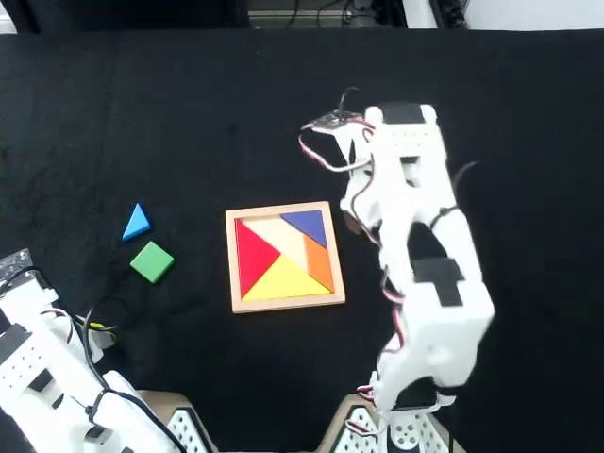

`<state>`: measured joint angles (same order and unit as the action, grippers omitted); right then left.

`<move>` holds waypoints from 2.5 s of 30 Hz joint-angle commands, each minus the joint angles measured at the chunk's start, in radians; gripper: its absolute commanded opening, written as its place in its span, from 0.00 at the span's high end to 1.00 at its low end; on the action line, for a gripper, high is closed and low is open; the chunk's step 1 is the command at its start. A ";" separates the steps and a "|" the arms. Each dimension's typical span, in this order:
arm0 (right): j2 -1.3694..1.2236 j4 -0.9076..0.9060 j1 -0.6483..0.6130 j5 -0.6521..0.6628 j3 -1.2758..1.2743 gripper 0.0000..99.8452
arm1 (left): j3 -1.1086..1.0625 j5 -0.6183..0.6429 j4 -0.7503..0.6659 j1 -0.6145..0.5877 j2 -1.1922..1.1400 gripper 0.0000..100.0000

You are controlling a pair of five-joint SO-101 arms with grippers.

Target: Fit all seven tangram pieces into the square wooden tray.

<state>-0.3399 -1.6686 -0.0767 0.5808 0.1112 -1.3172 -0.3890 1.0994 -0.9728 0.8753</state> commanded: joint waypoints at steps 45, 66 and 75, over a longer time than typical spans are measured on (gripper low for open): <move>-0.294 0.365 0.052 -0.048 0.257 0.99 | 0.005 -0.006 -0.017 0.002 0.009 0.73; -0.148 0.141 -0.038 -0.276 0.206 0.81 | 0.005 -0.008 -0.017 0.002 0.009 0.73; -0.142 0.278 -0.044 -0.278 0.084 0.81 | 0.005 -0.008 -0.017 0.002 0.009 0.73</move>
<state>-0.5669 -1.4323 -0.1028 0.3107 0.2079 -1.3172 -0.3890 1.0994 -0.9728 0.8753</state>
